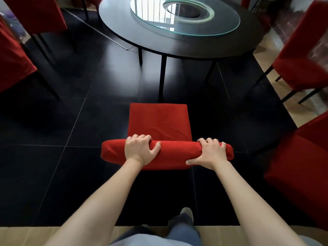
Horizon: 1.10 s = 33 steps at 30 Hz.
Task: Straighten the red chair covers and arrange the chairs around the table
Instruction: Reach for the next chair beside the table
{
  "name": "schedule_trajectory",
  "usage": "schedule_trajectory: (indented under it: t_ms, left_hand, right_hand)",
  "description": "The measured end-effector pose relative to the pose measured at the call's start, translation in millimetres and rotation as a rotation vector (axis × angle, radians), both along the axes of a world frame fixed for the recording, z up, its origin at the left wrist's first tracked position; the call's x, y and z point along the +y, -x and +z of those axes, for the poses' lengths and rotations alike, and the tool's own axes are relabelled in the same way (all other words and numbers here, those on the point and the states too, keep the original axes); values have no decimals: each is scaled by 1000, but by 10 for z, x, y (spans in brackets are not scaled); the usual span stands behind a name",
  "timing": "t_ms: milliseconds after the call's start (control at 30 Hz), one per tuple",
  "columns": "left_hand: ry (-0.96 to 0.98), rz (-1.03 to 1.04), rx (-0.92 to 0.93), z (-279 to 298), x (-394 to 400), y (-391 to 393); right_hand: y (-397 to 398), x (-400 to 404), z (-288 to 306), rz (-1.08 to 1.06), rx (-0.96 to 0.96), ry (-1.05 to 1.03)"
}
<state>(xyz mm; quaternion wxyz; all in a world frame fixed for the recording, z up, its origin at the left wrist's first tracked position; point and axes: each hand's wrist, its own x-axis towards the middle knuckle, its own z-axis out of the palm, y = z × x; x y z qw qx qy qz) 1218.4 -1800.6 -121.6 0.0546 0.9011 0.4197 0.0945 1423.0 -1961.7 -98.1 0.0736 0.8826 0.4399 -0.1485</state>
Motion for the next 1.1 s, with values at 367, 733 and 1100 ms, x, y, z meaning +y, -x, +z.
schedule_trajectory:
  t_ms: [367,733,1100]
  left_hand:
    - [-20,-24,-19,-3,283,-158]
    - [-41,-32,-14,-40,872,-594]
    - [-26,-39,42,-28,1539,-1189]
  right_hand:
    - [-117,239,-3,-48,-21,-27]
    - [-509,782,-8,-101,1,-35]
    - [-1068,1415,-16,-117,40,-50]
